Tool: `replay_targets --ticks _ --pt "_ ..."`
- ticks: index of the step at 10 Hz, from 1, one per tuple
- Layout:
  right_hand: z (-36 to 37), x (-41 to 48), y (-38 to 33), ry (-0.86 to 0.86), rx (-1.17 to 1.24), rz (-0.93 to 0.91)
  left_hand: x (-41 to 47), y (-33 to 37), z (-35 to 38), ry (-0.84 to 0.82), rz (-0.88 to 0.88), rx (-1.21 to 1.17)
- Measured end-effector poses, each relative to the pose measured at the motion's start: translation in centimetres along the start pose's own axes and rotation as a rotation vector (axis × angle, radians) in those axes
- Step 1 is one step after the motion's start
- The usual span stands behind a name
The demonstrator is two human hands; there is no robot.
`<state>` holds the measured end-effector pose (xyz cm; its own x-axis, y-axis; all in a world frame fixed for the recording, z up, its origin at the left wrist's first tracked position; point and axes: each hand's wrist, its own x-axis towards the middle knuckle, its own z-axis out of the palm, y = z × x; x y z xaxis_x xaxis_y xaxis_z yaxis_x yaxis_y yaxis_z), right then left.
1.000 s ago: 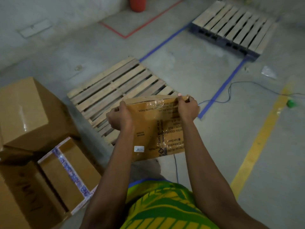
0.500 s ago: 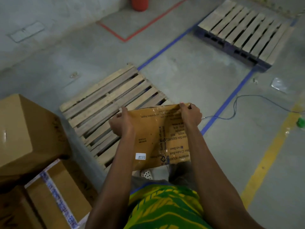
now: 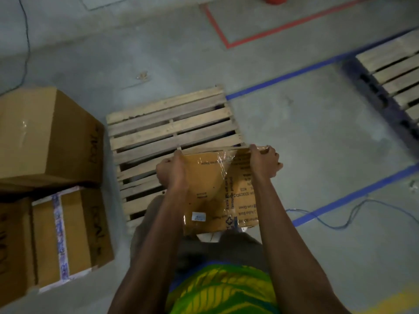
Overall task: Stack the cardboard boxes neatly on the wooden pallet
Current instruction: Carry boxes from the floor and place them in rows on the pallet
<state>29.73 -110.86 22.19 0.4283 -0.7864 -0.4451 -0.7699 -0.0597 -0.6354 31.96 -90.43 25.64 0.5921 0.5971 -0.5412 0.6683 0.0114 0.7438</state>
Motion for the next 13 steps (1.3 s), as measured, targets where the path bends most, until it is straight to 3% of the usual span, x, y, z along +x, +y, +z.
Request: replay_targets --ticks 2,5,7,8,10,11,12,13 --pt "4.8 7.8 -6.7 -0.006 0.194 -0.051 5.7 5.0 6.8 0.012 -0.022 -0.073" --pt "16.8 19.8 -17.0 -0.125 0.406 -0.013 21.7 13.6 19.1 0.002 -0.034 -0.088" --pt "23.1 28.0 -18.8 -0.285 0.549 -0.061 31.3 13.0 25.3 -0.081 0.004 -0.165" --pt "26.7 31.4 -15.3 -0.297 0.522 -0.037 35.1 7.2 27.7 -0.053 -0.033 -0.145" --pt "34.1 35.3 -3.0 -0.301 0.290 0.181 39.7 -6.8 32.8 -0.034 -0.368 -0.040" --pt "36.6 36.7 2.3 -0.362 0.122 0.289 40.3 -12.5 32.8 -0.305 -0.555 0.000" --pt "38.4 36.5 4.2 -0.342 -0.341 0.161 41.3 -15.9 32.1 -0.545 -0.602 -0.014" --pt "40.4 37.2 3.4 -0.238 -0.571 0.040 42.8 -16.9 33.5 -0.459 -0.563 0.003"
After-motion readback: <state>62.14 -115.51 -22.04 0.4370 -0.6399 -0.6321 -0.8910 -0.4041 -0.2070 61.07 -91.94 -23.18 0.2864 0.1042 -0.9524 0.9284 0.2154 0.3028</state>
